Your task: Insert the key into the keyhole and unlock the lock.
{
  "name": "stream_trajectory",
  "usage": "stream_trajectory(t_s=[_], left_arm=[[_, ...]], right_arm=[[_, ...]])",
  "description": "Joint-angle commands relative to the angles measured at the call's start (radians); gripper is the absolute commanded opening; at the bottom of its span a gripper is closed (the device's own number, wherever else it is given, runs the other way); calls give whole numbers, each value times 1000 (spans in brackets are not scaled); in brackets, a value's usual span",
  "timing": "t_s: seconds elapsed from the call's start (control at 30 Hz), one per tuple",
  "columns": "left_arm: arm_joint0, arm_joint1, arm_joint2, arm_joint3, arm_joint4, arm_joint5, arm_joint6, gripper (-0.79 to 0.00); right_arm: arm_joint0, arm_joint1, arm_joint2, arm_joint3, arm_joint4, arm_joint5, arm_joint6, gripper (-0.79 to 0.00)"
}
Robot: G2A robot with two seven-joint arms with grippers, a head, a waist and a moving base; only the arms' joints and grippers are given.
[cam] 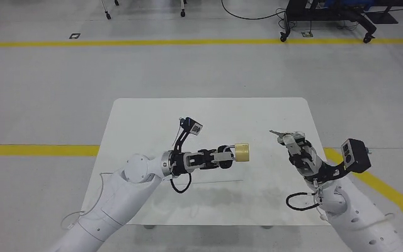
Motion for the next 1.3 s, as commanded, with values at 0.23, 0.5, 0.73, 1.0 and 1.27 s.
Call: stream_trajectory(t_s=[0.23,0.5,0.73,1.0,1.27], left_arm=[[27,-7,-23,-31,59,-29,44,-785],[30,-17,-23,-22,84,-18,46,-785],[34,-25,-29,-9,80,-13,50,-785],[33,-37,-31,8,87,-8,61,-785],[37,-43,-48,16,90,-8,68,-785]], right_arm=[[57,-41,-99,28,77,15,157,-785],[93,-68,-113,42,85,-31,199,-785],[104,-83,-106,40,50,-91,239,-785],[101,-93,-102,12,28,-91,267,-785],[99,-96,-96,-5,29,-91,284,-785]])
